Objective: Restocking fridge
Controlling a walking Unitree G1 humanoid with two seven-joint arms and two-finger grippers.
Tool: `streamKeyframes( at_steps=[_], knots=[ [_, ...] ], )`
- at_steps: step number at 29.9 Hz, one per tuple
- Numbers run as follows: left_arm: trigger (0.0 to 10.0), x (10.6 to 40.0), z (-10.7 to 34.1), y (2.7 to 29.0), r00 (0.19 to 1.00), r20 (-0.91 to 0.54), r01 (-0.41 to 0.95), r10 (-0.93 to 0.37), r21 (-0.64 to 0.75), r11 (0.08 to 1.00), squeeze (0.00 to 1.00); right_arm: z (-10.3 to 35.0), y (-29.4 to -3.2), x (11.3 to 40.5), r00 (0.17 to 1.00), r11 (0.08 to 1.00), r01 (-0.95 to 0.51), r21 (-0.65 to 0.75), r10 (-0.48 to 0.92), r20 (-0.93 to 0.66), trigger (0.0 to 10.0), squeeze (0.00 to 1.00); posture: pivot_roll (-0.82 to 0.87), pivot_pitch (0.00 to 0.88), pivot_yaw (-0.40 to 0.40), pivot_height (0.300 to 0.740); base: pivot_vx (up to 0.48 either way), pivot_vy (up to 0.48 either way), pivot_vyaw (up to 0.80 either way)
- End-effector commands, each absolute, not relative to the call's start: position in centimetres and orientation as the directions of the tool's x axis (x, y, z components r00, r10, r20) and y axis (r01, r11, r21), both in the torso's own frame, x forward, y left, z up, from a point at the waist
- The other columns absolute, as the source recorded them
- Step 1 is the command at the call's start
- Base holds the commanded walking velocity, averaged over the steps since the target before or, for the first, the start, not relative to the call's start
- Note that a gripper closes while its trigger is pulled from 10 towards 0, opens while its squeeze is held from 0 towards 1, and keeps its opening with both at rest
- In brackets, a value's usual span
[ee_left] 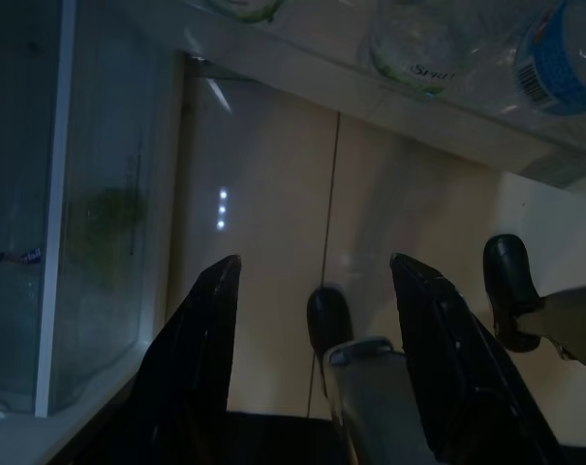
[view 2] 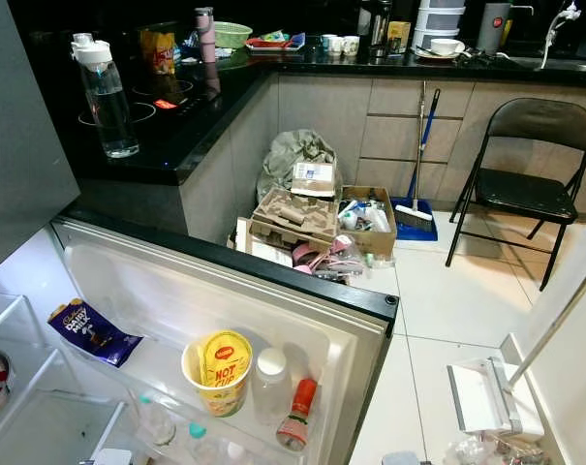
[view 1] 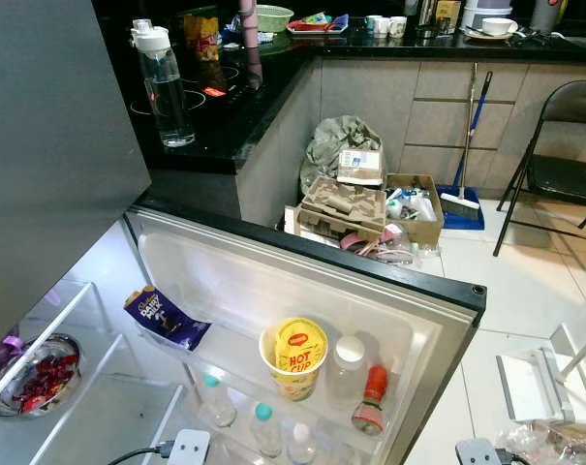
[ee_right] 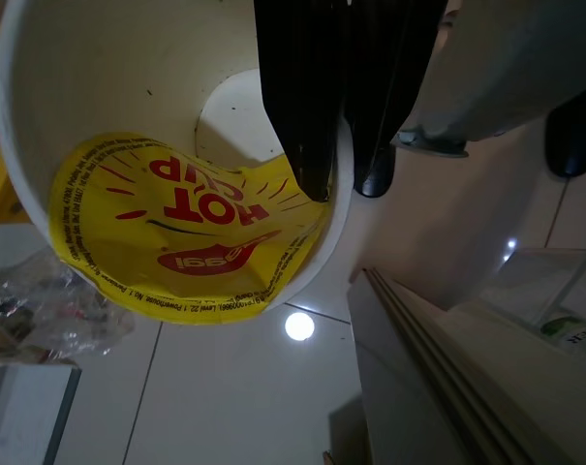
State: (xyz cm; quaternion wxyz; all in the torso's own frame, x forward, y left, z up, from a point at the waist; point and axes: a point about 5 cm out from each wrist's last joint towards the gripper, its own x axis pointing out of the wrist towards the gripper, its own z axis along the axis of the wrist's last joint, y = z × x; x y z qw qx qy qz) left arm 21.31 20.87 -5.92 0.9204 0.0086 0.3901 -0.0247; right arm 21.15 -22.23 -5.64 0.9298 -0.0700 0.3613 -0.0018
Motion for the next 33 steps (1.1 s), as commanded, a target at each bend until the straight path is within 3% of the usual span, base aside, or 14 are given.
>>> streamKeyframes(
  at_steps=[1,33],
  knots=[
    [10.0,20.84,-6.24,20.94,0.676,-0.736,0.044,-0.039,-0.013,0.999,0.0,-5.99,-21.99,20.59,0.731,0.992,-0.046,-0.12,-0.049,-0.681,10.0,0.0,-0.13,0.122,0.041,0.74,0.0,0.0,0.0],
    [10.0,21.24,-6.15,20.46,0.672,-0.739,0.053,-0.048,-0.017,0.998,0.0,-6.64,-21.84,19.93,0.683,0.997,-0.009,-0.083,-0.054,-0.729,10.0,0.0,-0.14,0.129,0.041,0.74,0.0,0.0,0.0]
  ],
)
